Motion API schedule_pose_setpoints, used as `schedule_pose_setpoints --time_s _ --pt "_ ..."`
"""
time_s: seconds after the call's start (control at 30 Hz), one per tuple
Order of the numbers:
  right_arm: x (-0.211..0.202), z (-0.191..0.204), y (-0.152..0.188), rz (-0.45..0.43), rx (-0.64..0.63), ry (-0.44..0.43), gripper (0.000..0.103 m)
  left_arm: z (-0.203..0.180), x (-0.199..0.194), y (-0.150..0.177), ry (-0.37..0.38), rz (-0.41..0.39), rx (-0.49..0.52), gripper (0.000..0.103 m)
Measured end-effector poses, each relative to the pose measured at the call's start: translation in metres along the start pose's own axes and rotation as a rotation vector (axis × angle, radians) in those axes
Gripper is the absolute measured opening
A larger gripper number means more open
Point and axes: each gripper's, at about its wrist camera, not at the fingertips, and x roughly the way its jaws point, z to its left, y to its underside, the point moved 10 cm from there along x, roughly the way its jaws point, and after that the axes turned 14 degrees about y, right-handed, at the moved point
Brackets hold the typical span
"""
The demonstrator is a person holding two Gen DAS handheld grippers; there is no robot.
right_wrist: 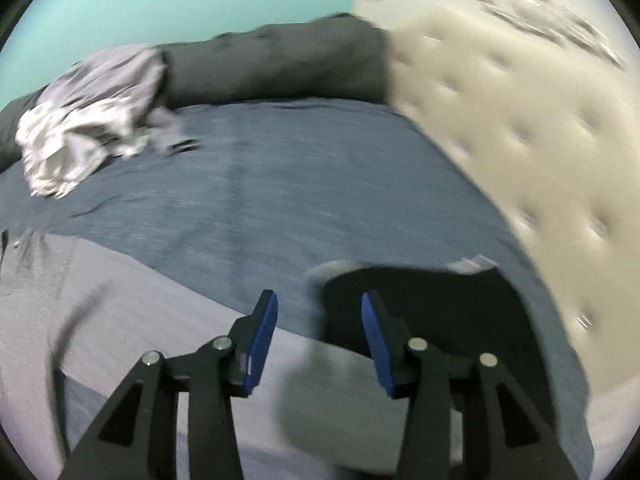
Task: Fold clothes
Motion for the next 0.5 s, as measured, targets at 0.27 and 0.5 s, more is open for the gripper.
schedule_pose_setpoints --time_s 0.27,0.5 --pt "-0.010 -0.116 0.066 0.108 0.236 0.028 0.055 0.000 0.001 0.000 -0.005 -0.002 -0.004 0.032" --pt "0.004 -0.118 0.092 0.196 0.413 -0.099 0.055 -0.001 0.002 -0.001 -0.006 -0.001 -0.002 0.032"
